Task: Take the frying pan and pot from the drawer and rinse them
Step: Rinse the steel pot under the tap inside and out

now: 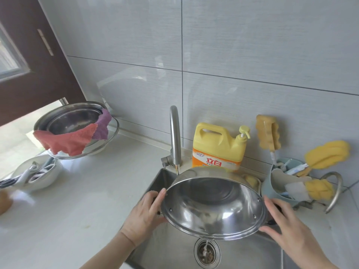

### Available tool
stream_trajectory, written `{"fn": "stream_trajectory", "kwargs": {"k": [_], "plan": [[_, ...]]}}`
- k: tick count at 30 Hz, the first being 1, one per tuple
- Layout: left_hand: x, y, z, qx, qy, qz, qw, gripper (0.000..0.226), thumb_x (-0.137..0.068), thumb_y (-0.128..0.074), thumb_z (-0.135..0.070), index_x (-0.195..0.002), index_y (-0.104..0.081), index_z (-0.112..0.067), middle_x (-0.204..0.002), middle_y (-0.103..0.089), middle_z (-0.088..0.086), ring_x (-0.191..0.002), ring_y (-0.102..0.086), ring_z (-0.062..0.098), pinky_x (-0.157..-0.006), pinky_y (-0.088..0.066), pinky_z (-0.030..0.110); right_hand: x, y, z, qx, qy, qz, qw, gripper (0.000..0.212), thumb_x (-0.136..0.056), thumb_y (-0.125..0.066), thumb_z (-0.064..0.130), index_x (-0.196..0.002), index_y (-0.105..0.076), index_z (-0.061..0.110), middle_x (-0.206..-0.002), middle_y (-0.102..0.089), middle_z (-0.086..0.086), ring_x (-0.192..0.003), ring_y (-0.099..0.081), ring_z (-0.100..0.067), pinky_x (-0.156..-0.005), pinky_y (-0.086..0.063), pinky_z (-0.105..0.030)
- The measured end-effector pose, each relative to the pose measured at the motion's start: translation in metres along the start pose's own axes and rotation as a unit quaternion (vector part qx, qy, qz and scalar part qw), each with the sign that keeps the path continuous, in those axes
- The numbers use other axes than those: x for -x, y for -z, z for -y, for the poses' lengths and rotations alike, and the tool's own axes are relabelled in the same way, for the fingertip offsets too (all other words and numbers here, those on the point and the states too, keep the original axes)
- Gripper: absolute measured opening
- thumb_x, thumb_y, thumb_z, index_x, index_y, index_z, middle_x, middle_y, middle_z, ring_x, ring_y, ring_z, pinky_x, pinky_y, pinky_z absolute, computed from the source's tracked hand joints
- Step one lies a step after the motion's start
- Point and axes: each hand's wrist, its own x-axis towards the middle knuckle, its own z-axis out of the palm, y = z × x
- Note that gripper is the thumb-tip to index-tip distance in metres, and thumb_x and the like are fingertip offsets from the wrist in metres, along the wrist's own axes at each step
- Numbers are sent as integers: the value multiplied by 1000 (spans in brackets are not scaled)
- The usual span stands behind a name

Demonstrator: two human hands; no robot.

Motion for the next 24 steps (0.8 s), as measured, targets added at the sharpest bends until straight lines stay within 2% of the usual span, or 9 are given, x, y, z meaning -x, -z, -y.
{"fn": "stream_trajectory", "kwargs": {"k": [1,3,8,11,15,18,22,24], "plan": [[5,3,5,-5,14,14,1000,89,-82,-60,-46,-152,-15,-15,-106,-45,6,-79,-47,16,-56,-47,24,-6,-5,5,-2,-5,34,999,123,-61,-89,35,-154,-10,38,-120,-47,0,-94,-53,-8,-60,-50,-17],[18,11,17,-13,49,43,998,89,-77,-59,-50,-148,-19,-14,-105,-45,5,-78,-49,15,-47,-49,26,-17,-18,12,-13,1,62,998,137,-50,-96,26,-154,-7,38,-122,-47,1,-91,-59,-8,-63,-52,-20],[51,35,46,-4,138,88,987,88,-78,-54,-62,-145,-25,-13,-103,-46,3,-62,-63,15,-40,-51,28,-49,-52,34,-34,63,76,995,130,-58,-93,27,-154,-5,37,-126,-46,3,-97,-59,-10,-72,-55,-24],[68,51,58,1,182,91,979,88,-78,-55,-64,-144,-29,-11,-103,-49,5,-59,-65,9,-37,-50,29,-67,-68,51,-52,91,83,991,125,-64,-91,25,-154,-5,36,-127,-45,2,-95,-61,-12,-70,-56,-26],[81,67,65,6,224,84,971,87,-80,-55,-62,-144,-30,-8,-104,-51,5,-58,-63,1,-37,-49,27,-83,-78,71,-47,115,83,989,118,-63,-91,25,-154,-17,30,-122,-45,3,-90,-61,-9,-65,-51,-20],[81,69,65,1,230,83,970,88,-79,-57,-60,-145,-28,-8,-105,-50,6,-57,-63,1,-37,-49,26,-84,-80,72,-50,116,87,988,118,-62,-91,24,-154,-18,29,-121,-47,2,-91,-61,-10,-65,-52,-20],[71,55,60,-7,207,90,974,85,-87,-45,-68,-144,-30,-7,-106,-49,6,-57,-63,2,-38,-49,26,-72,-73,57,-59,102,86,989,124,-63,-91,23,-155,-7,35,-126,-44,2,-91,-62,-11,-65,-54,-23],[60,44,54,-13,178,84,980,88,-83,-52,-64,-147,-25,-10,-106,-48,6,-58,-63,9,-39,-50,28,-63,-66,45,-64,89,71,991,126,-62,-91,22,-155,-6,37,-126,-45,1,-95,-62,-13,-67,-57,-27]]}}
